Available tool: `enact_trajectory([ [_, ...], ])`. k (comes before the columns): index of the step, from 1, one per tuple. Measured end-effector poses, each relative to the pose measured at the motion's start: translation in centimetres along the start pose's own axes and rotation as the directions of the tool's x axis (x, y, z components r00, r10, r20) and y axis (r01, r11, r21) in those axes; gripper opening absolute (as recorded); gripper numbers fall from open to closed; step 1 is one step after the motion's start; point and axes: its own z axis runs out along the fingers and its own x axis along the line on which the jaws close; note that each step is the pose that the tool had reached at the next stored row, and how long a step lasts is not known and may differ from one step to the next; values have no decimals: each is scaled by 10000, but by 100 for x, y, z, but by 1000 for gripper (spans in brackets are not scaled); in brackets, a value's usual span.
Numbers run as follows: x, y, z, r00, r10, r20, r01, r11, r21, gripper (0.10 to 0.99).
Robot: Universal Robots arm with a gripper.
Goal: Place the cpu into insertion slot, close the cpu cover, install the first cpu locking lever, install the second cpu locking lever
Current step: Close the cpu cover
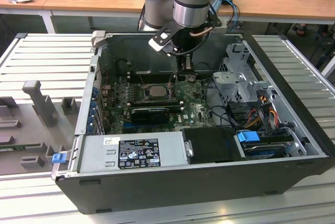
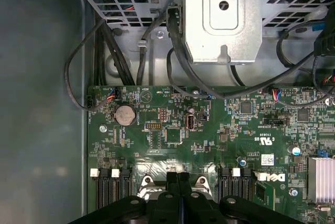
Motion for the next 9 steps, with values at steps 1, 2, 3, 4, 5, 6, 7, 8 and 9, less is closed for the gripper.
enact_trajectory([
  [1, 0, -6, 0, 10000, 0, 1, 0, 10000, 0, 106],
  [2, 0, -10, 0, 10000, 0, 0, 0, 10000, 0, 106],
  [3, 0, -14, 0, 10000, -1, 0, 1, 10000, 0, 106],
  [4, 0, -18, 0, 10000, -1, 0, 1, 10000, 0, 106],
  [5, 0, -25, 0, 10000, 0, 0, 0, 10000, 0, 106],
  [6, 0, -32, 0, 10000, 0, 0, 0, 10000, 0, 106],
  [7, -1, -37, 0, 10000, 0, 0, 0, 10000, 0, 106],
  [8, -1, -43, 0, 10000, -1, -1, 1, 10000, 0, 106],
  [9, -2, -47, 0, 10000, -1, 0, 1, 10000, 0, 106],
])
